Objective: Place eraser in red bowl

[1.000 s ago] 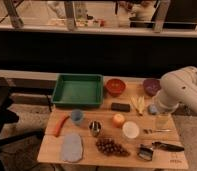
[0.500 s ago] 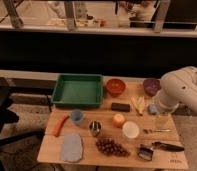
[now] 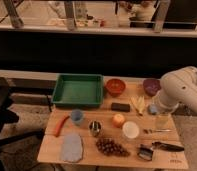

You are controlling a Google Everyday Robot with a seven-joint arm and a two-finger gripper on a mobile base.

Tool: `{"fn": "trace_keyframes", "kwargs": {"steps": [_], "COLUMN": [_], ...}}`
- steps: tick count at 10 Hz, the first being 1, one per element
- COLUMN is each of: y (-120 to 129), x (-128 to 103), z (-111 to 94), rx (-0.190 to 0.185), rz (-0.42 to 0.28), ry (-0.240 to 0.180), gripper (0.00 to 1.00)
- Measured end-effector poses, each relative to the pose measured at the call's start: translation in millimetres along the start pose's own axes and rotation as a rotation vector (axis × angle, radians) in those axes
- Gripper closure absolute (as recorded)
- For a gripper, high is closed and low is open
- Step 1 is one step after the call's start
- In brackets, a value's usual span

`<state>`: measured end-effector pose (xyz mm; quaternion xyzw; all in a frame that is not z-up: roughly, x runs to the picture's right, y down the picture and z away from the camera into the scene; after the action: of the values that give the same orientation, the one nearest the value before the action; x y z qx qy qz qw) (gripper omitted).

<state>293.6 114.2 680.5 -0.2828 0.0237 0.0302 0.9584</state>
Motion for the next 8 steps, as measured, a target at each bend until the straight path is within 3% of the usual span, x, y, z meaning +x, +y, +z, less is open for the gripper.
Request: {"fn": "trace_keyframes", "kwargs": {"steps": [4, 8], "y": [35.3, 49.9], "x": [6.1, 4.7], "z": [13.3, 26.3], "rx": [-0.017, -0.032], "rz": [0.005, -0.008], "ry": [-0.015, -0.027], "gripper": [0.2, 0.2]}}
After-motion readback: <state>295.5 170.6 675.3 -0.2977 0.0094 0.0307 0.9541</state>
